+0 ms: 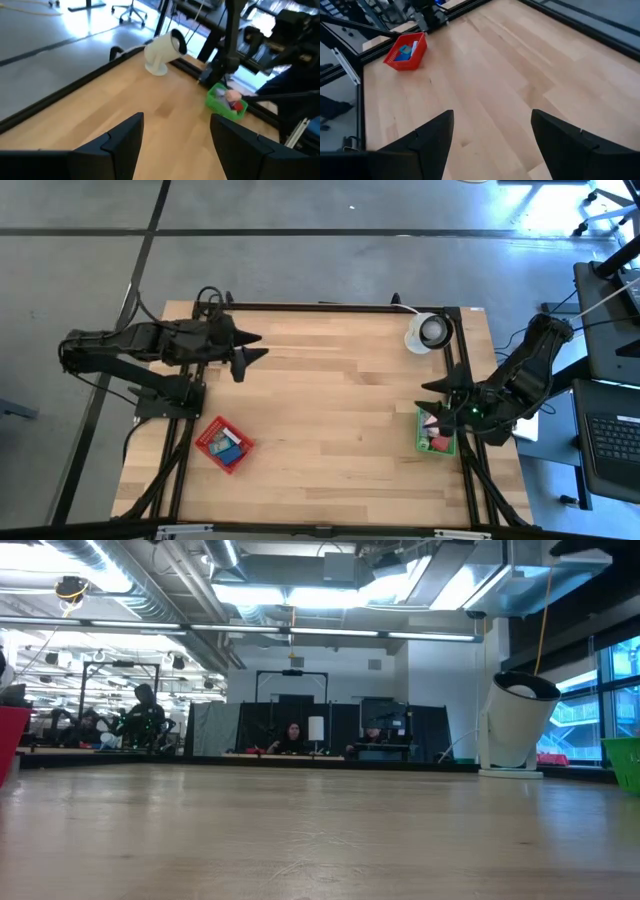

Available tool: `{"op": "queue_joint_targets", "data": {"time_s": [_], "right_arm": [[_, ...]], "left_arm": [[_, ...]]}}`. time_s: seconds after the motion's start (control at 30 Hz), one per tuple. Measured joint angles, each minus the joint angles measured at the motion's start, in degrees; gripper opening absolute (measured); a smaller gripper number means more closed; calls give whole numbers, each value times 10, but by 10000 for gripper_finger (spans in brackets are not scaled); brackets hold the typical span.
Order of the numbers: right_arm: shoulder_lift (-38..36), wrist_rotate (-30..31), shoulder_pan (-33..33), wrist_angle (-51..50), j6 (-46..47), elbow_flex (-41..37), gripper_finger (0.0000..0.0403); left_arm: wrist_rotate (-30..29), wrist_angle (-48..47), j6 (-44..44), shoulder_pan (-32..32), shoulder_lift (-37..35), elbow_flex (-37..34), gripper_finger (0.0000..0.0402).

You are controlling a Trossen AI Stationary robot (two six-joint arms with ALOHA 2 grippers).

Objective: Pick & Place Office items
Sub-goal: Return to Home Position

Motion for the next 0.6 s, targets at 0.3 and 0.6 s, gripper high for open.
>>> {"op": "queue_joint_targets", "data": {"time_s": [0.3, 0.6], "right_arm": [[-99, 51, 0, 165, -74, -135, 270], [-202, 72, -5, 414, -199, -297, 270]], "left_arm": [[-18, 114, 18, -8, -103, -134, 226], [-7, 296, 47, -6, -226, -310, 226]]}}
